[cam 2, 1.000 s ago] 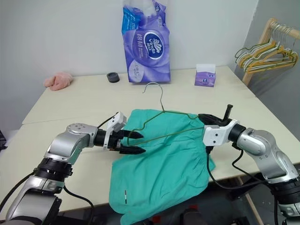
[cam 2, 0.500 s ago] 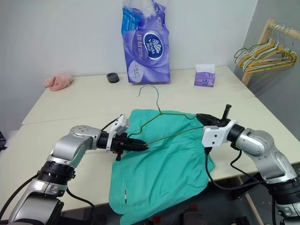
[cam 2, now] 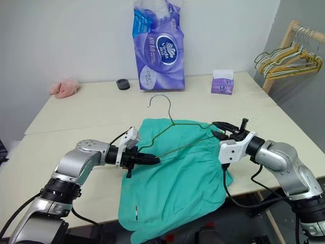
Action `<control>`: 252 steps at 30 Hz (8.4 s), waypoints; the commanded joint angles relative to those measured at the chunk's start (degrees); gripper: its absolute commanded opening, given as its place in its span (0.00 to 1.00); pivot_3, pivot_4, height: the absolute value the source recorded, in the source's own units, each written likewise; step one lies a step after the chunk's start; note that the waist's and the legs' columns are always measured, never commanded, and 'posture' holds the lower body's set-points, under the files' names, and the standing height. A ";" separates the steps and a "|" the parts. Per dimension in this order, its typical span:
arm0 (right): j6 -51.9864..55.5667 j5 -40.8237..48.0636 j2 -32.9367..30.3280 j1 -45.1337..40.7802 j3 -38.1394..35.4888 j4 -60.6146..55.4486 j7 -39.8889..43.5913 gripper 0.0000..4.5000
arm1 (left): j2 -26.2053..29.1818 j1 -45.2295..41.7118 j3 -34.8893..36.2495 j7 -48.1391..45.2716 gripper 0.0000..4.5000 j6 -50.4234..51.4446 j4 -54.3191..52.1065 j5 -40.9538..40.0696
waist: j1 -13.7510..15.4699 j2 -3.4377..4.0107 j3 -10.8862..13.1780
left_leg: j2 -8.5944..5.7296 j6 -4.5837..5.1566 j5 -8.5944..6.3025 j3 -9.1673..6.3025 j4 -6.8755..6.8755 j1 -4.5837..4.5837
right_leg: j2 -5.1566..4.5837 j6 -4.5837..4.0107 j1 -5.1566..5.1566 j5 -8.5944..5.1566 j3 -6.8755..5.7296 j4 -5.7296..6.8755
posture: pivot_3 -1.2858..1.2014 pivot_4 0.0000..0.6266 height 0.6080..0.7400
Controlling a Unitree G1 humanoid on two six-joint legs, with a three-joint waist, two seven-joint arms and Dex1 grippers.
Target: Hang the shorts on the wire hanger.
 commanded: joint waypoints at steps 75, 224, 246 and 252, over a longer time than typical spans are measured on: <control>86.35 41.57 -6.44 29.48 -29.43 -23.81 11.36 0.00 | -2.97 -6.41 5.92 3.75 0.54 -9.32 6.09 1.46 | 0.03 0.03 -0.19 | 0.00 0.10 -0.08 -0.12 0.62 -0.32 | -0.05 0.35 0.05 0.09 -0.12 -0.04 | 0.42 0.04 1.00; 53.05 20.32 -17.43 6.64 -5.15 -19.83 26.74 0.86 | -6.52 -13.30 -6.11 -13.90 0.00 -27.74 14.54 12.07 | -3.28 0.24 -0.74 | -0.09 0.13 -0.23 0.06 0.82 -0.92 | -0.18 0.17 -0.85 0.24 -0.02 0.51 | 0.41 0.02 1.00; 78.38 41.25 20.21 28.74 -14.52 -35.04 -0.60 1.00 | -6.61 -15.97 -5.78 -12.14 0.00 -32.04 20.37 12.94 | -3.98 -1.79 -1.48 | 0.11 0.03 -0.30 -0.13 0.75 -0.96 | 0.00 0.23 -0.81 0.11 -0.04 0.31 | 0.40 0.07 1.00; 84.18 45.98 23.91 24.80 -12.43 -30.95 -5.85 1.00 | -6.55 -15.93 -5.64 -11.82 0.00 -31.76 19.91 12.80 | -4.75 -2.39 -1.78 | 0.18 -0.01 -0.42 -0.25 0.66 -1.20 | 0.03 0.20 -0.89 0.15 -0.16 -0.13 | 0.41 0.06 1.00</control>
